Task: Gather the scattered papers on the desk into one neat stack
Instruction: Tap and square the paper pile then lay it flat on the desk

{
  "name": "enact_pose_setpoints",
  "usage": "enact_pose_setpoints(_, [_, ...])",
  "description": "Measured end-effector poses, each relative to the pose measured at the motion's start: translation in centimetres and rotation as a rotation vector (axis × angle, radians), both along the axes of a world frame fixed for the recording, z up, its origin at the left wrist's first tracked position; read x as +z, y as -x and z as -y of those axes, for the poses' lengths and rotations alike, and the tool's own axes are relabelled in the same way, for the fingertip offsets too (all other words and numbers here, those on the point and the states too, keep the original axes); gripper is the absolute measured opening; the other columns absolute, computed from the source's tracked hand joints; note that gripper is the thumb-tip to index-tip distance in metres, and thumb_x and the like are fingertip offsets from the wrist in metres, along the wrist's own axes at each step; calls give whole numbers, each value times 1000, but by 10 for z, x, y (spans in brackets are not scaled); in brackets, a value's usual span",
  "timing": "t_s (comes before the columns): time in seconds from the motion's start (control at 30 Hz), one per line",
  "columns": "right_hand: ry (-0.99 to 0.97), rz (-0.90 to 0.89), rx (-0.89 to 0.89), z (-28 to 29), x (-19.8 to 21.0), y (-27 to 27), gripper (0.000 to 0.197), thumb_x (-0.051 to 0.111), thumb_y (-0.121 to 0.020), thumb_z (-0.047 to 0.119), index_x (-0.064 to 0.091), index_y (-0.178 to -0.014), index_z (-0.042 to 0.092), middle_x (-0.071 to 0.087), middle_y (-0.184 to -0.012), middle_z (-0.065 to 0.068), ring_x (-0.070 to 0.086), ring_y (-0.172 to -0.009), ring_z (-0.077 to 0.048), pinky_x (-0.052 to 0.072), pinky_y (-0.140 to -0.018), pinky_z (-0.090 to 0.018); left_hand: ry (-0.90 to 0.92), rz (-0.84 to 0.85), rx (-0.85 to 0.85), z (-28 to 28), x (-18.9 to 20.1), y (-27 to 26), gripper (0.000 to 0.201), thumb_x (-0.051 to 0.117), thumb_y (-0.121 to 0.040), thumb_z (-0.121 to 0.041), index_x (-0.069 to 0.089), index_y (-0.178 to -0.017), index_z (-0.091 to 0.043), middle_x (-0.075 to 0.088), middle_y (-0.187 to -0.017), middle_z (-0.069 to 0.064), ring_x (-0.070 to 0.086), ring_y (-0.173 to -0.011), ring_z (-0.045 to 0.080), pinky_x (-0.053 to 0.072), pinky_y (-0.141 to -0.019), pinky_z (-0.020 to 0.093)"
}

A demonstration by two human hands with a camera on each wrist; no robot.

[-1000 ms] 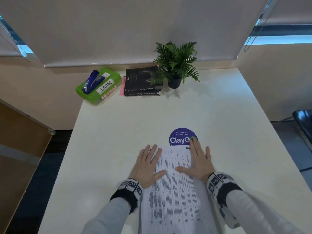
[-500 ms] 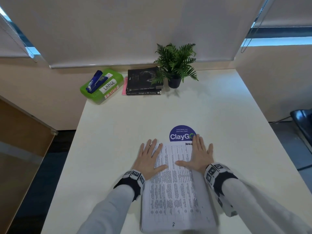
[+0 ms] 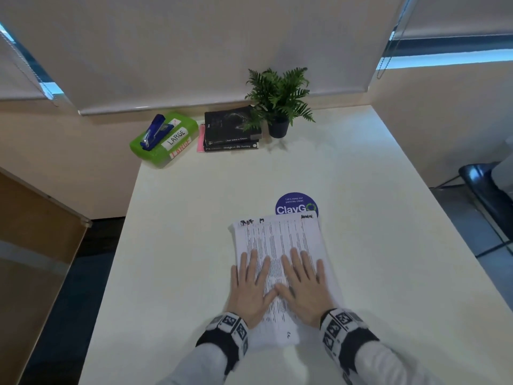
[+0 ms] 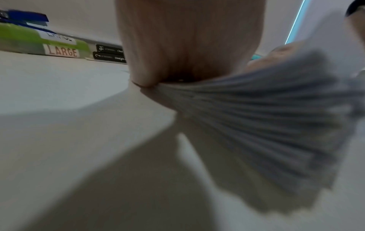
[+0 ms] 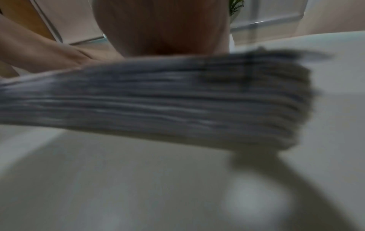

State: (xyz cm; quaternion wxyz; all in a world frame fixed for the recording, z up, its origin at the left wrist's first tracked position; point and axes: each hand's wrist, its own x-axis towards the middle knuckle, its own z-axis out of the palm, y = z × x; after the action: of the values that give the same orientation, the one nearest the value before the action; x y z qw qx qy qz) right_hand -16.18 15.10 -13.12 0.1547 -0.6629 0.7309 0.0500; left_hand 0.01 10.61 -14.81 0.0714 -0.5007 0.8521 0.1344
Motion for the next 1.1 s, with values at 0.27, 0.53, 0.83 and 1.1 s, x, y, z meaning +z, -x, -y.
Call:
enact_pose_setpoints(0.27, [62, 46, 1, -23, -9, 41, 66, 2, -91, 61, -13, -148, 32, -21, -156, 6, -30, -139, -6, -21, -113, -31, 0, -81, -16, 0, -3, -1, 74, 9, -90, -67, -1, -151, -27, -16, -158, 5, -23, -142, 21, -14, -114, 41])
enact_pose_setpoints(0.53, [75, 9, -48, -30, 11, 39, 73, -7, -94, 47, 29, -147, 12, 17, -155, -4, 29, -142, -24, 0, -115, -45, -203, -59, -35, -2, 28, -4, 67, 6, -92, -58, -13, -149, -27, -32, -151, 1, -31, -140, 24, -31, -103, 49])
enact_pose_setpoints(0.83, [160, -4, 22, -76, -15, -5, 56, 10, -100, 46, 29, -147, 21, 27, -153, 1, -15, -146, -13, 9, -112, -48, -20, 14, -195, -65, 9, -8, 70, 18, -94, -62, 24, -149, -19, 19, -158, 6, 15, -143, 25, 13, -108, 55])
enact_pose_setpoints(1.1, [138, -3, 128, -88, -19, 16, 61, 11, -99, 50, 32, -147, 20, 27, -156, -4, 15, -144, -20, 10, -114, -46, 36, 5, -236, -64, 4, -15, 77, 19, -90, -69, 24, -149, -21, 18, -158, 6, 12, -145, 22, 11, -108, 55])
